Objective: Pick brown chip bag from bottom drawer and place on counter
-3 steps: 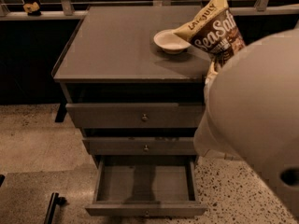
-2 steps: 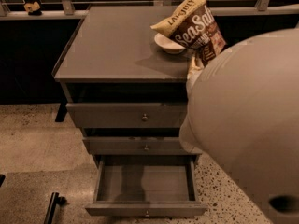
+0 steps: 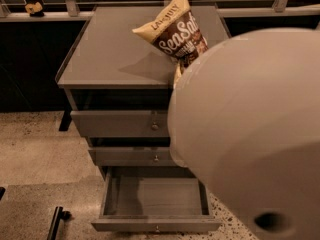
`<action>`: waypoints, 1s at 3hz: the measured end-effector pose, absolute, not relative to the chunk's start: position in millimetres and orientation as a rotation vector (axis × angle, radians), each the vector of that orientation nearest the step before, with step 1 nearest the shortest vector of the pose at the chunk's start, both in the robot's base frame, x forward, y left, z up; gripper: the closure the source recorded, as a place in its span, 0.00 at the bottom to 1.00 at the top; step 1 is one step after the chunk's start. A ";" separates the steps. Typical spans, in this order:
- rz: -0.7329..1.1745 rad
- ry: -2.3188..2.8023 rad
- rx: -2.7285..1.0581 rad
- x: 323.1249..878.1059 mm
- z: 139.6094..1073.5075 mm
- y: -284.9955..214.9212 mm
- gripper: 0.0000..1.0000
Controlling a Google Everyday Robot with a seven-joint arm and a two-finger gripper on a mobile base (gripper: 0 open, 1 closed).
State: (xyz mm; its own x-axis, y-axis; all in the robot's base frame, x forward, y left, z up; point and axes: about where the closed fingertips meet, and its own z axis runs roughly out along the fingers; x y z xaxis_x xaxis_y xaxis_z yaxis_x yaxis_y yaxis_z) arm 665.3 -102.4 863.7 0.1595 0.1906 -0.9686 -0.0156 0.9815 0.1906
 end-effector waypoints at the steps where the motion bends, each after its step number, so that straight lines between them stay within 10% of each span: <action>1: 0.150 1.420 0.167 659.0 857.8 -105.5 1.00; 3: 0.119 1.410 0.224 652.3 867.8 -135.4 1.00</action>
Offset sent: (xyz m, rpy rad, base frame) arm -0.0236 -0.0376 0.0215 -0.0169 -0.0309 -0.1120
